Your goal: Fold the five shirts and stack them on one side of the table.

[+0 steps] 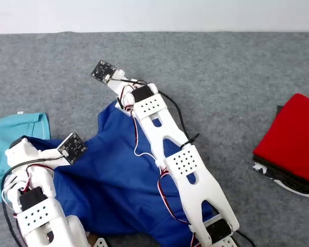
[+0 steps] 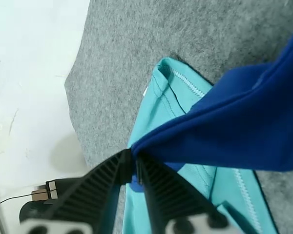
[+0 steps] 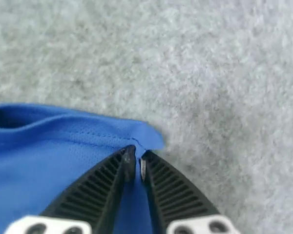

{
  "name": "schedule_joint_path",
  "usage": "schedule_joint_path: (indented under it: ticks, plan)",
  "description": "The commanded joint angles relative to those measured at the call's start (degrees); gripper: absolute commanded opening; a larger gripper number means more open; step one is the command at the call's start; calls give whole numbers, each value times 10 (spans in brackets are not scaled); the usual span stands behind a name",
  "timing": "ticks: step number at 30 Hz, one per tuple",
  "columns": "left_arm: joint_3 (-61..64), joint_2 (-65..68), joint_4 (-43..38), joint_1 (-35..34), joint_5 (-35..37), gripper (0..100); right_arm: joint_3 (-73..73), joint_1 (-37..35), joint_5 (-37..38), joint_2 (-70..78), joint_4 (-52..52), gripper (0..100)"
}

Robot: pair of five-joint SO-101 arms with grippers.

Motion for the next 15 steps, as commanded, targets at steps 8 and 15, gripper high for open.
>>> schedule_joint_path:
  ticks: [8, 15]
  plan:
    - [-64, -11, -29, -1, 155, 5, -190, 51, 14, -95, 124, 10]
    - [-138, -9, -30, 55, 284, 5, -185, 137, 14, -221, 135, 10]
